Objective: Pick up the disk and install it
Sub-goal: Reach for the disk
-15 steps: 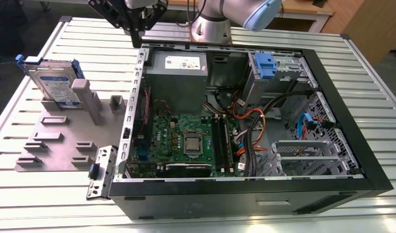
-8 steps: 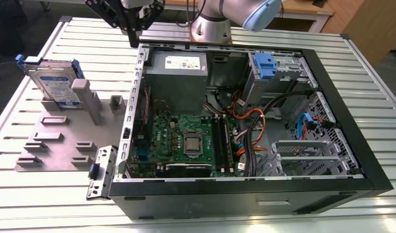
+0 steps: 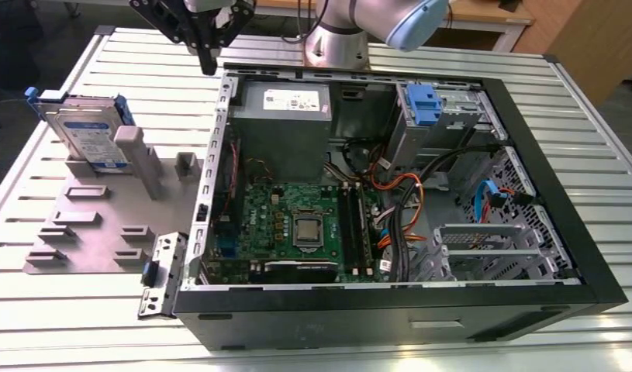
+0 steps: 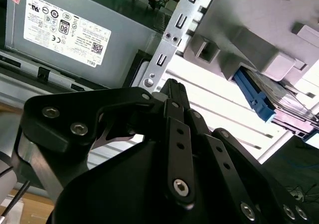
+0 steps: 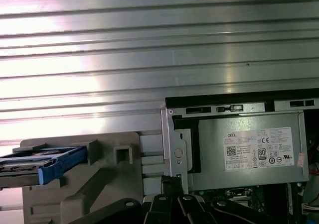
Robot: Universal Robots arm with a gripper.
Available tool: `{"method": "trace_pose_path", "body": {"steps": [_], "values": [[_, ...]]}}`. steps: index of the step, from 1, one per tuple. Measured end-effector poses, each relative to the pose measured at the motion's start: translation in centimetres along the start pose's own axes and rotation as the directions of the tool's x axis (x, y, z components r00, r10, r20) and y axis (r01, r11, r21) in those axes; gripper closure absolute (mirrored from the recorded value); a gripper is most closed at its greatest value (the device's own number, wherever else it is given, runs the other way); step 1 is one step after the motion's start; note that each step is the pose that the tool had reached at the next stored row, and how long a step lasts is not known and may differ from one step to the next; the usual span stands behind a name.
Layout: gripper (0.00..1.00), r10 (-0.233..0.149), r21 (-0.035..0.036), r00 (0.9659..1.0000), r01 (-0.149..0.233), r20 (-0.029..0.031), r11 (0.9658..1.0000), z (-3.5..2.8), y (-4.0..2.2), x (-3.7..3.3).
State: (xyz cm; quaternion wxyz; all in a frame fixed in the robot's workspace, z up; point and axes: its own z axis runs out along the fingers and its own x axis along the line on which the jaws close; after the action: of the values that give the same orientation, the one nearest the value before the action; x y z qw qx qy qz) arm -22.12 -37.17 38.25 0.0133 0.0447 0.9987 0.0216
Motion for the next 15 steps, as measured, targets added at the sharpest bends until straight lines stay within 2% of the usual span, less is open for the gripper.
{"method": "trace_pose_path", "body": {"steps": [15], "values": [[0.89, 0.005, 0.0001, 1.0, -0.005, 0.0003, 1.0, 0.23, 0.42, 1.95]]}}
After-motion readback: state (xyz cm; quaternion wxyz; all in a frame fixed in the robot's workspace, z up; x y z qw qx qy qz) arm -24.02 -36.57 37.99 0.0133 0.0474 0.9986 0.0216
